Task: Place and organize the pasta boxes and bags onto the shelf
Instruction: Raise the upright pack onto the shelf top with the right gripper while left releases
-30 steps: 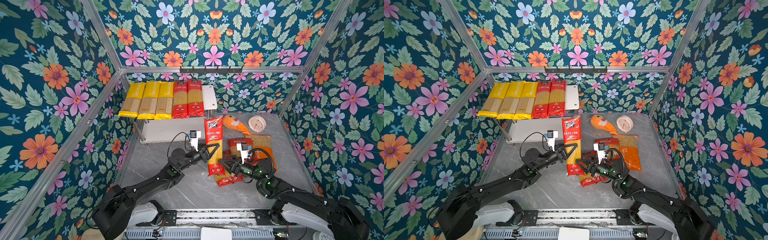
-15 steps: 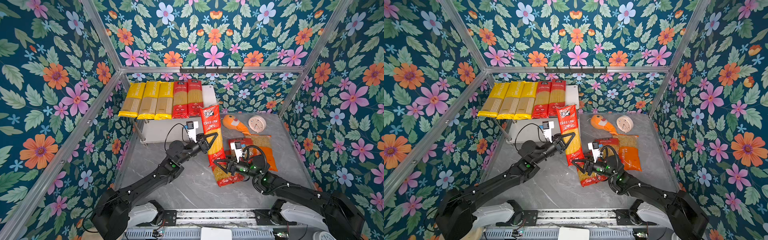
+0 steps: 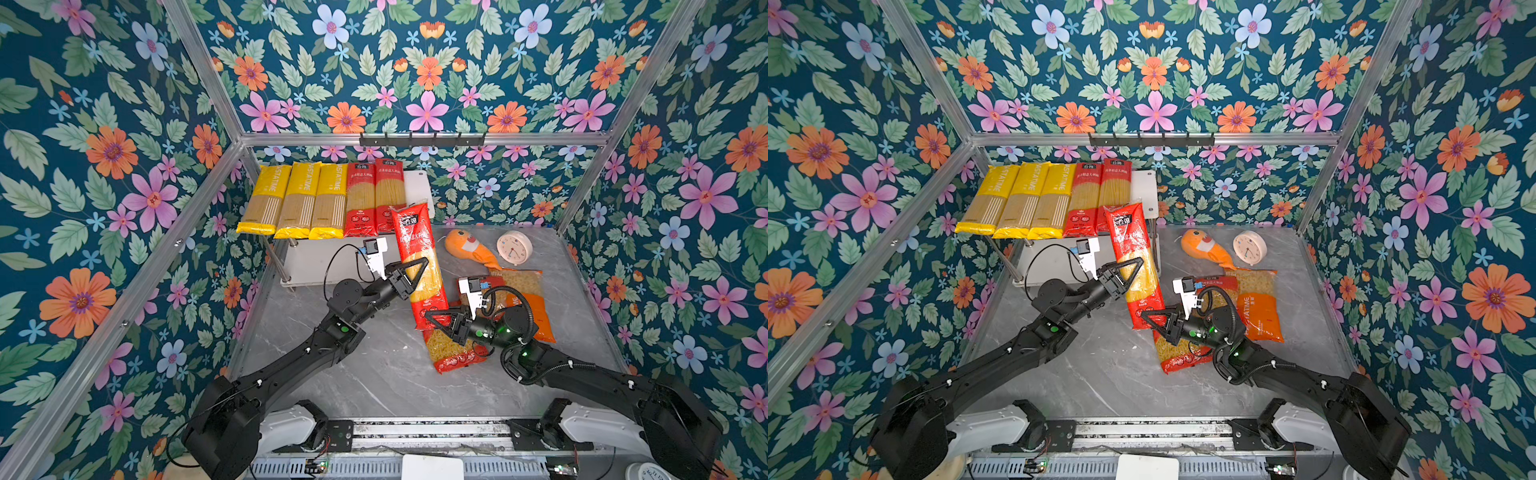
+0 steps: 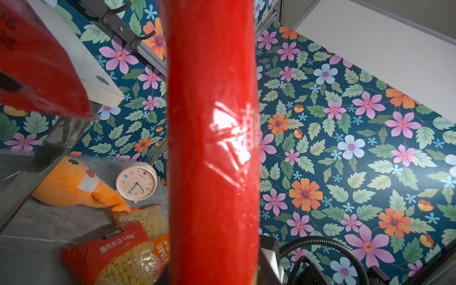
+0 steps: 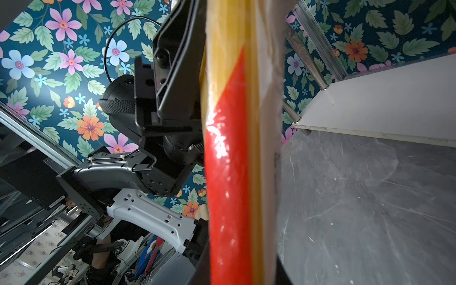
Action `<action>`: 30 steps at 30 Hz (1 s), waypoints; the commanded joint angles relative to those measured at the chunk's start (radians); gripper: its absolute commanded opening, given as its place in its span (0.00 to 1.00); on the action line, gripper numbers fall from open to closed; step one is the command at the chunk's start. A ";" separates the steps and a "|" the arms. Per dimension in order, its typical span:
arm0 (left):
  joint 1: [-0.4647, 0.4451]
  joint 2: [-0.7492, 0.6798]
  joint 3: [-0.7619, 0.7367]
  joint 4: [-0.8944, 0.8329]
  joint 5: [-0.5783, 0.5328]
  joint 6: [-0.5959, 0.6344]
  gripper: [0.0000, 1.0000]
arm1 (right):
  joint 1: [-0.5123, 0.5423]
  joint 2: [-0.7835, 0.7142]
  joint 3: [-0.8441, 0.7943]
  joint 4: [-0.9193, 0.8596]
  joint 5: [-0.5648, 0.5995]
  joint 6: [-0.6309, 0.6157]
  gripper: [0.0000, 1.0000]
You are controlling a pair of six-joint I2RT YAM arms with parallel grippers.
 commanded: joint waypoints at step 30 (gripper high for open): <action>0.137 -0.302 -0.277 -0.157 -0.056 -0.009 0.77 | -0.308 0.414 0.991 -0.777 -0.150 0.264 0.00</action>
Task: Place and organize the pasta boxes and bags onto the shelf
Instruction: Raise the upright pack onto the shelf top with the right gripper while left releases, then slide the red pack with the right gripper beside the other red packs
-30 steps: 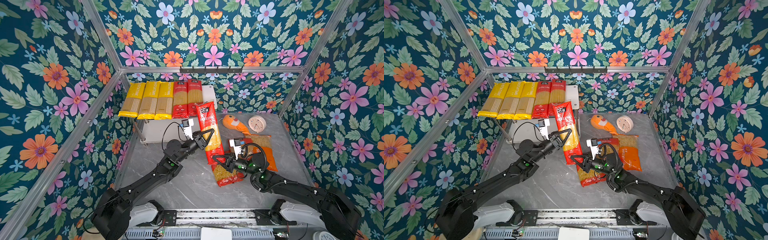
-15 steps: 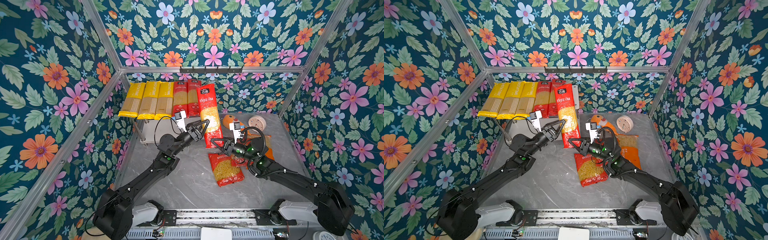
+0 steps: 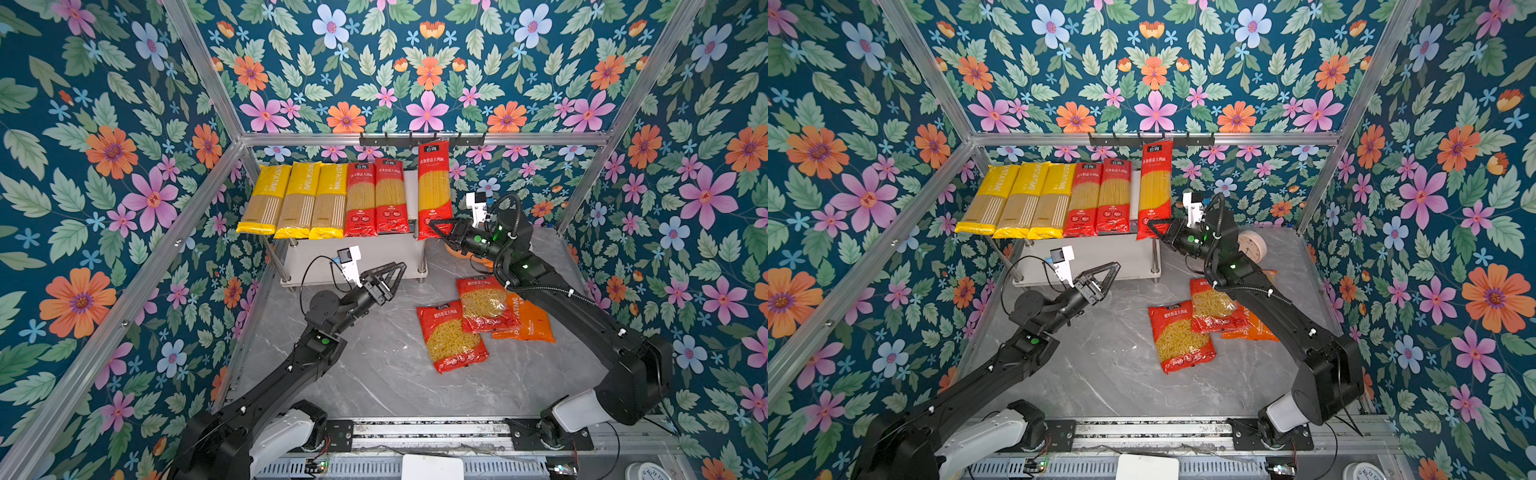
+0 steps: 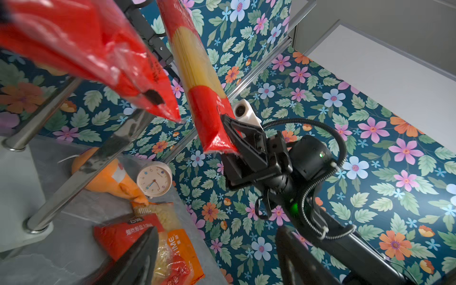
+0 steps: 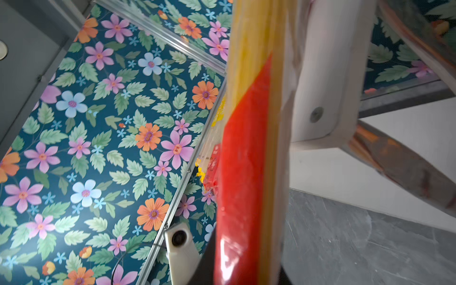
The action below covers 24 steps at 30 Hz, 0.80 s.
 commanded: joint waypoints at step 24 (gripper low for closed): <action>-0.005 -0.143 -0.175 -0.106 -0.095 0.017 0.75 | 0.015 0.266 0.378 -0.211 -0.193 0.078 0.00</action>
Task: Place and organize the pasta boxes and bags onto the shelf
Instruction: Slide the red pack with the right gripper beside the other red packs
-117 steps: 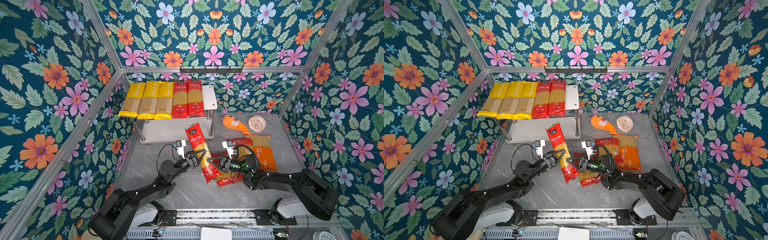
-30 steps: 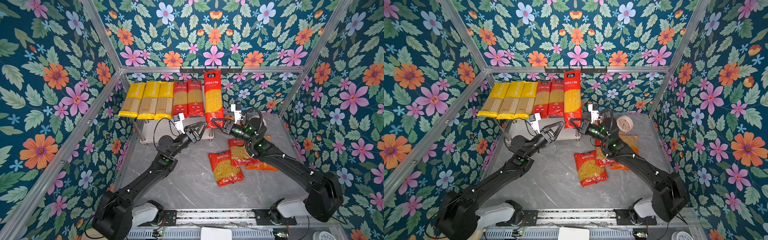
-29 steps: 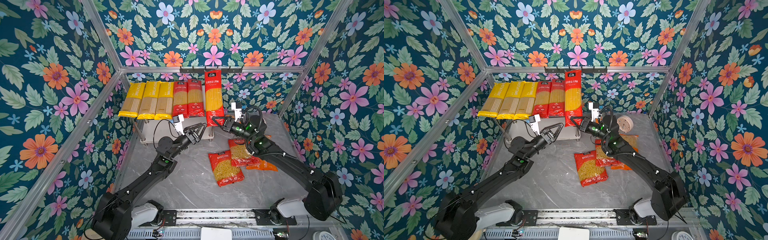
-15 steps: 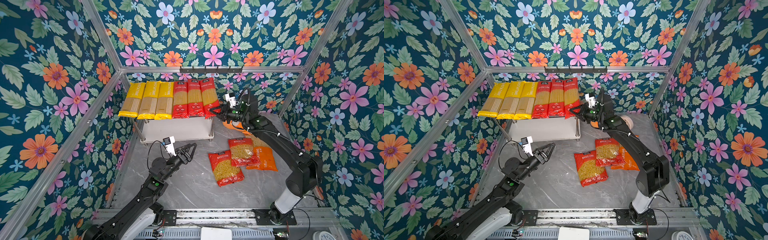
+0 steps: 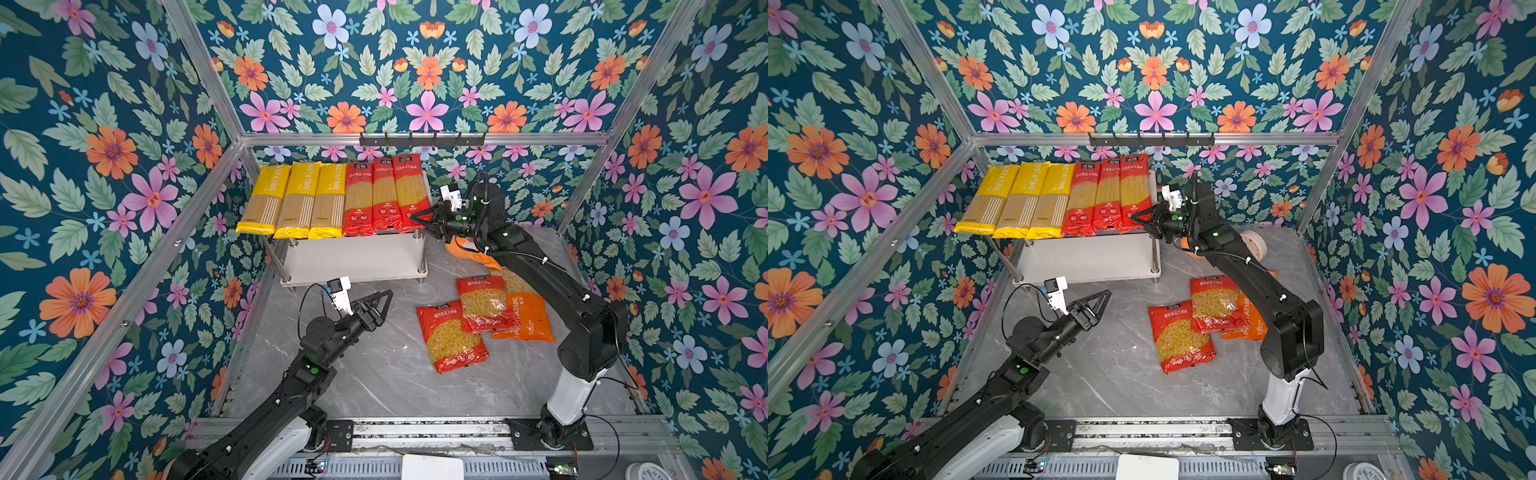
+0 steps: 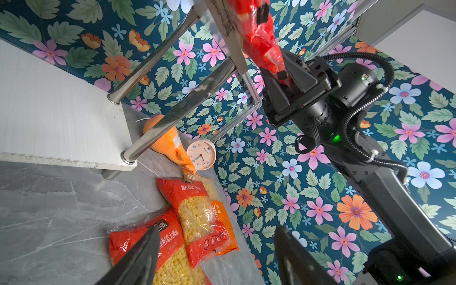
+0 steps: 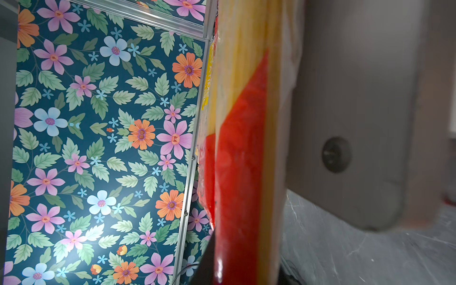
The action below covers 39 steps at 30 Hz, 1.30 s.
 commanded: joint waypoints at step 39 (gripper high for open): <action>-0.112 0.125 0.006 0.083 -0.057 0.036 0.74 | -0.054 -0.284 -0.289 -0.048 0.012 -0.150 0.58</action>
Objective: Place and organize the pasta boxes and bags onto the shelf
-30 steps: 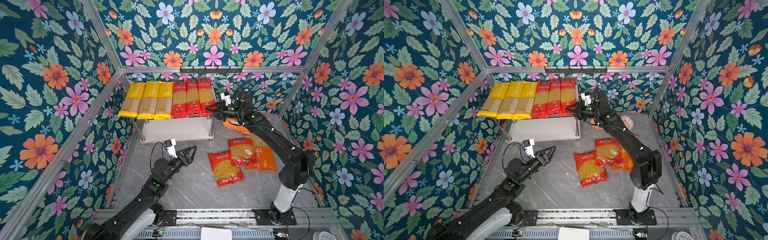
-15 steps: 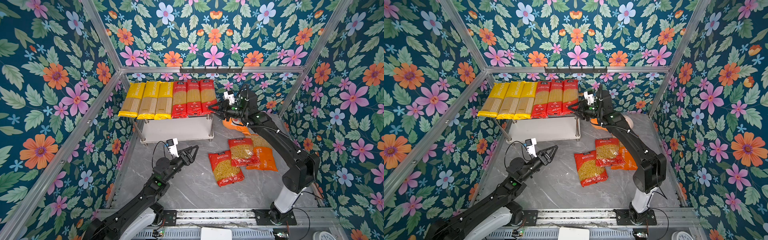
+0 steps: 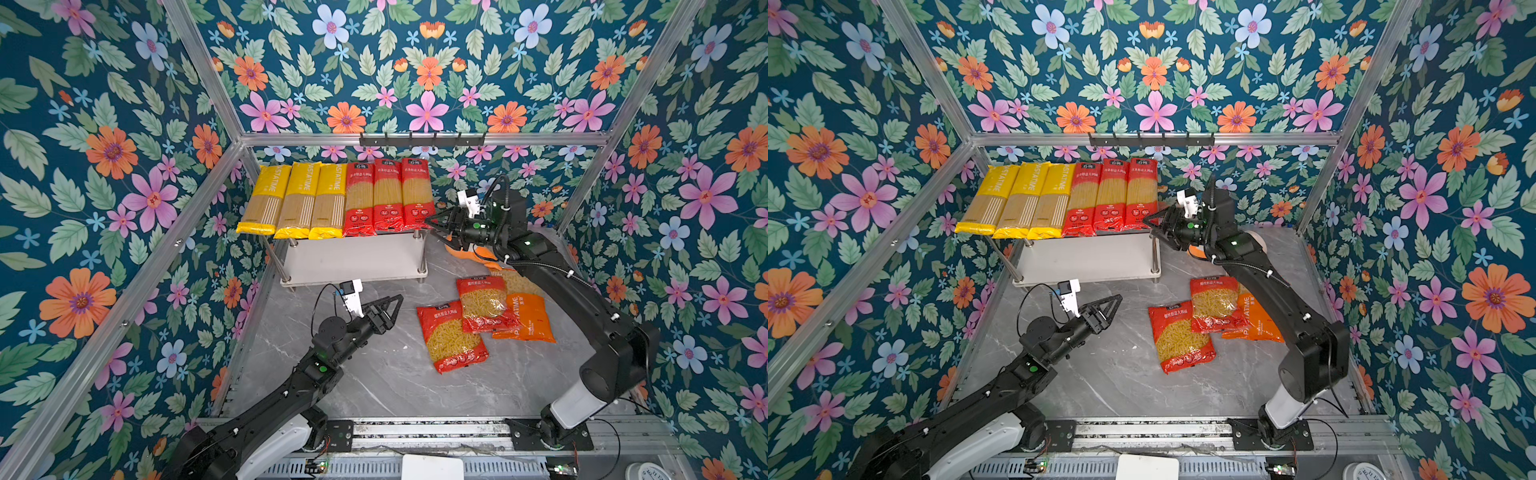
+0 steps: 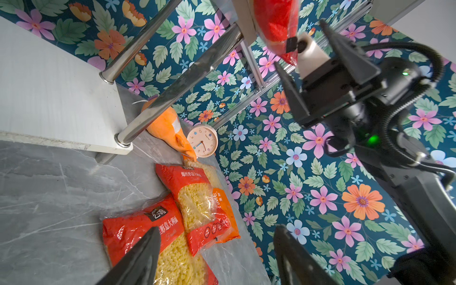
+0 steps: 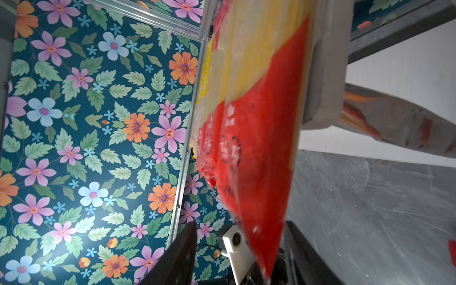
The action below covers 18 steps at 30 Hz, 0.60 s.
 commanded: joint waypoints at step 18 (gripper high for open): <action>-0.256 0.435 0.119 -0.203 -0.244 -0.015 0.74 | -0.014 -0.285 -0.721 -0.378 0.486 -0.379 0.57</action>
